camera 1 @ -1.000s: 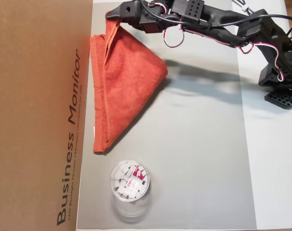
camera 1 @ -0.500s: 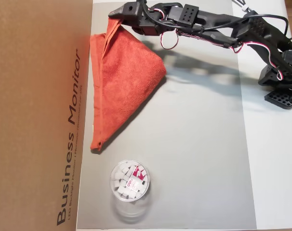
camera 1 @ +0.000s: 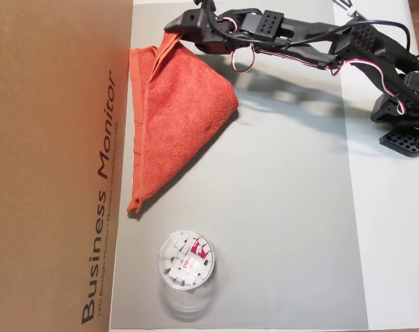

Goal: Fold the blanket.

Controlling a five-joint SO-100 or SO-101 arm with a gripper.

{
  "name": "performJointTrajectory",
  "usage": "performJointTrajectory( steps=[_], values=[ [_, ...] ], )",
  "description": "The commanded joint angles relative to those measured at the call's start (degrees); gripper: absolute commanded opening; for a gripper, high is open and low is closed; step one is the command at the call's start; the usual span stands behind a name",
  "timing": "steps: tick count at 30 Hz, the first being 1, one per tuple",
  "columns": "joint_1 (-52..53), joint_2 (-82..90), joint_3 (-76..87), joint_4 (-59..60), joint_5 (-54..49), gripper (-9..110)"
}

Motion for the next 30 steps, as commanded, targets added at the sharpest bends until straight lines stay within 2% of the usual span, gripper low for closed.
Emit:
performJointTrajectory(
  steps=[1, 16, 26, 30],
  values=[
    [0.70, 1.05, -3.25, -1.23, 1.93, 1],
    [0.88, 1.85, -3.43, -0.35, 0.70, 0],
    [0.88, 1.85, -2.99, -0.26, -17.49, 0],
    [0.97, 1.41, -3.08, -0.26, -28.04, 0]
  ],
)
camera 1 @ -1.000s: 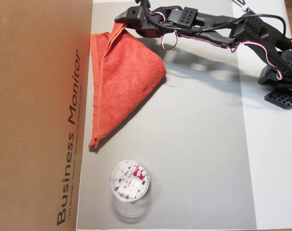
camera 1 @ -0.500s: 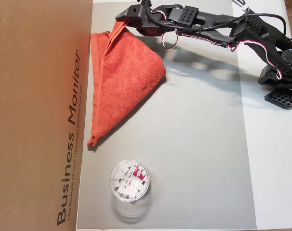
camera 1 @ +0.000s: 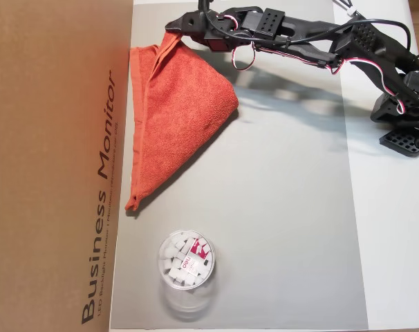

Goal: Fold the blanket.

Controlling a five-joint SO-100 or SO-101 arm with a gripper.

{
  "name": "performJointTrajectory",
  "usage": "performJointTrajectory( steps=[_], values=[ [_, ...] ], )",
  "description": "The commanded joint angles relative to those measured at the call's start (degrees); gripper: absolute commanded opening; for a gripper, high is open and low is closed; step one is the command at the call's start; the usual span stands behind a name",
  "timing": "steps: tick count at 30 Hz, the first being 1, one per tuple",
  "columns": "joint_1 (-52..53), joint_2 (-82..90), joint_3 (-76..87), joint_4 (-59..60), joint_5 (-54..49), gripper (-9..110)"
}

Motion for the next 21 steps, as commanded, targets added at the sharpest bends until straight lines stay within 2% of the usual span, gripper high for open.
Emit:
performJointTrajectory(
  steps=[1, 14, 18, 21],
  values=[
    [0.18, 1.32, -3.25, -0.35, -7.65, 0],
    [0.70, 1.14, -3.43, -1.23, -8.17, 1],
    [0.53, 1.14, -3.43, -0.79, -8.61, 13],
    [0.44, 1.85, -2.99, -0.44, -14.85, 20]
  ],
)
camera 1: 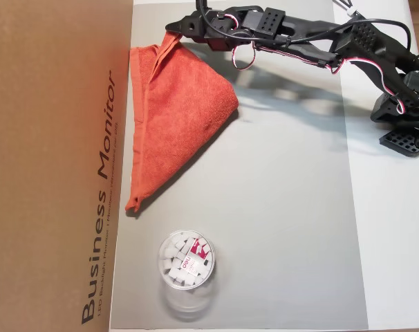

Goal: Fold the blanket.

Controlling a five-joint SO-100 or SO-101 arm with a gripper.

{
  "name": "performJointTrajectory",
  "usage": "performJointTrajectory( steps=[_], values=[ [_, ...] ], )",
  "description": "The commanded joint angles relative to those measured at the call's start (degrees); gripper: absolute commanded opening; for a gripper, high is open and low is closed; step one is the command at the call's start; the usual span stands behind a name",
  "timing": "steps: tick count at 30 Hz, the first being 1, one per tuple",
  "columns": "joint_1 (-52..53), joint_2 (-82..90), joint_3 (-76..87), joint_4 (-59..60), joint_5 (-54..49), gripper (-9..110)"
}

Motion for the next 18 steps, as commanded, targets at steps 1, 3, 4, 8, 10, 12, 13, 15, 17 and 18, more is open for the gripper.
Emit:
performJointTrajectory(
  steps=[1, 3, 4, 8, 10, 12, 13, 15, 17, 18],
  values=[
    [0.35, 2.02, -2.90, -0.44, -8.00, 21],
    [0.53, 2.02, -2.99, -0.44, -11.95, 22],
    [0.53, 2.11, -3.16, -0.44, -12.74, 22],
    [0.62, 2.90, -3.43, -0.35, -12.83, 22],
    [0.62, 5.45, -2.37, -0.26, -12.92, 22],
    [0.62, 8.09, -0.62, 0.62, -12.92, 22],
    [0.62, 9.58, 0.26, 1.32, -12.92, 22],
    [0.26, 12.57, 1.85, 2.90, -12.92, 21],
    [-0.18, 15.56, 3.52, 4.13, -12.92, 21],
    [-0.44, 16.96, 4.31, 4.48, -12.92, 21]
  ],
)
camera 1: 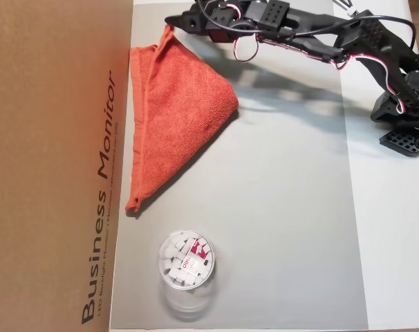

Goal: Fold the blanket.

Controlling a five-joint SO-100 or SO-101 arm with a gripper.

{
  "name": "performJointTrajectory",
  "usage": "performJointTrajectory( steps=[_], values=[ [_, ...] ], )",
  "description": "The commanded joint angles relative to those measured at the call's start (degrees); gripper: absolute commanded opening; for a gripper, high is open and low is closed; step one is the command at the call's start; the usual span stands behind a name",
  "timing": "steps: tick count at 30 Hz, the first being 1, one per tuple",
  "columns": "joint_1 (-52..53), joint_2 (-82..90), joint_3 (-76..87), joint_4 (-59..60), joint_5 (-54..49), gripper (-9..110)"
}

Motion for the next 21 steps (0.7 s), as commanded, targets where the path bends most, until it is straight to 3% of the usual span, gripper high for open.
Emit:
performJointTrajectory(
  steps=[1, 7, 11, 19, 21],
  values=[
    [-0.97, 9.32, 0.88, 0.88, -0.88, 21],
    [-2.90, 16.70, 6.77, 0.88, -3.16, 21],
    [-3.25, 19.16, 10.81, 0.70, -12.30, 21],
    [-2.02, 18.37, 12.04, 0.62, -19.16, 0],
    [-1.76, 16.79, 11.25, 0.18, -19.16, 0]
  ],
)
